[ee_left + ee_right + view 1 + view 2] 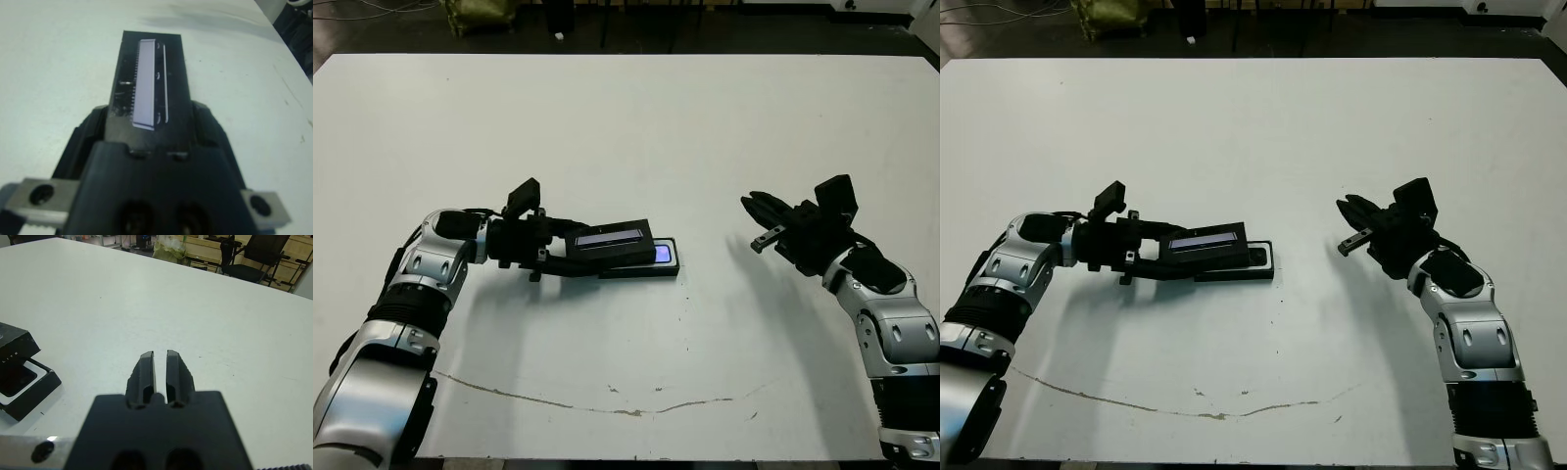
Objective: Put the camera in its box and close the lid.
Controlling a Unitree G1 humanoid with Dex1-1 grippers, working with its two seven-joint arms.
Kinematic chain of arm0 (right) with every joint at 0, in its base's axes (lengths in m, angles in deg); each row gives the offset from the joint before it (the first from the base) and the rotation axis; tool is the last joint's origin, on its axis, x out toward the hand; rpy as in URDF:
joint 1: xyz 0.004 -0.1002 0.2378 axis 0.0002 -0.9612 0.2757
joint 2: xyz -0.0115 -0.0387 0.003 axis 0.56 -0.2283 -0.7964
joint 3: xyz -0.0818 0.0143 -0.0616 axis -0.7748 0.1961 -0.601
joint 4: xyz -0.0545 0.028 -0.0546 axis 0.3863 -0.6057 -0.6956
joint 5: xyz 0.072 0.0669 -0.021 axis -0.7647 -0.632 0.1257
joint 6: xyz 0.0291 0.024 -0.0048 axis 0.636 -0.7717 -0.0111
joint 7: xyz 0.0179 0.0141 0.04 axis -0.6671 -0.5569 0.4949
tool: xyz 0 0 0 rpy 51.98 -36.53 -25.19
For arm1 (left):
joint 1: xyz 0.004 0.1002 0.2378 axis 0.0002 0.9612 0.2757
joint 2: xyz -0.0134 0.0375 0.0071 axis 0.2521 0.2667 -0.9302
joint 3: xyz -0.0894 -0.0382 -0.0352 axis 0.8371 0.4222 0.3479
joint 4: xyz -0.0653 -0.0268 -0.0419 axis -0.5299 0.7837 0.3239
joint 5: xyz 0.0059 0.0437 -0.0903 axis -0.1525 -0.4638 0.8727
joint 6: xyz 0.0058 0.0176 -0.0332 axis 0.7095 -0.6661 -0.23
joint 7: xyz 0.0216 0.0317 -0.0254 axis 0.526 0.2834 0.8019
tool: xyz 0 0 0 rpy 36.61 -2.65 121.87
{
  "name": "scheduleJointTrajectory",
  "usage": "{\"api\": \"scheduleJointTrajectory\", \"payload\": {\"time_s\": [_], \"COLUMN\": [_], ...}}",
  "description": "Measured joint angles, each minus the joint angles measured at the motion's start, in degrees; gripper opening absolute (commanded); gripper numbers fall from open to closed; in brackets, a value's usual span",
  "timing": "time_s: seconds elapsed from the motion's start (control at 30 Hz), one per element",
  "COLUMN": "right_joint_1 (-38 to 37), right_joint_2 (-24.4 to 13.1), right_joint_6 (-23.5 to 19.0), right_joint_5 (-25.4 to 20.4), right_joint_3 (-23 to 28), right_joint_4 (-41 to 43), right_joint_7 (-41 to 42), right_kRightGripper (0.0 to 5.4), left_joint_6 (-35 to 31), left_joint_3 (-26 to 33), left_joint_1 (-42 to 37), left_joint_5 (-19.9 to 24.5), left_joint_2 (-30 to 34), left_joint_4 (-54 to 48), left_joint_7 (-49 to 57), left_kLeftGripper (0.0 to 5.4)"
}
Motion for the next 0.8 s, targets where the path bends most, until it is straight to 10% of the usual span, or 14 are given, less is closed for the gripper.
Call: {"api": "scheduleJointTrajectory", "payload": {"time_s": [0.8], "right_joint_1": [-0.01], "right_joint_2": [-0.01], "right_joint_6": [0.16], "right_joint_5": [-0.52], "right_joint_3": [0.42], "right_joint_4": [-0.57], "right_joint_7": [0.72], "right_kRightGripper": [0.00], "left_joint_6": [-0.10], "left_joint_3": [-1.53], "left_joint_1": [-1.39], "left_joint_5": [-1.65], "left_joint_2": [-2.36], "left_joint_4": [2.24], "left_joint_7": [-0.11], "left_kLeftGripper": [2.49]}}
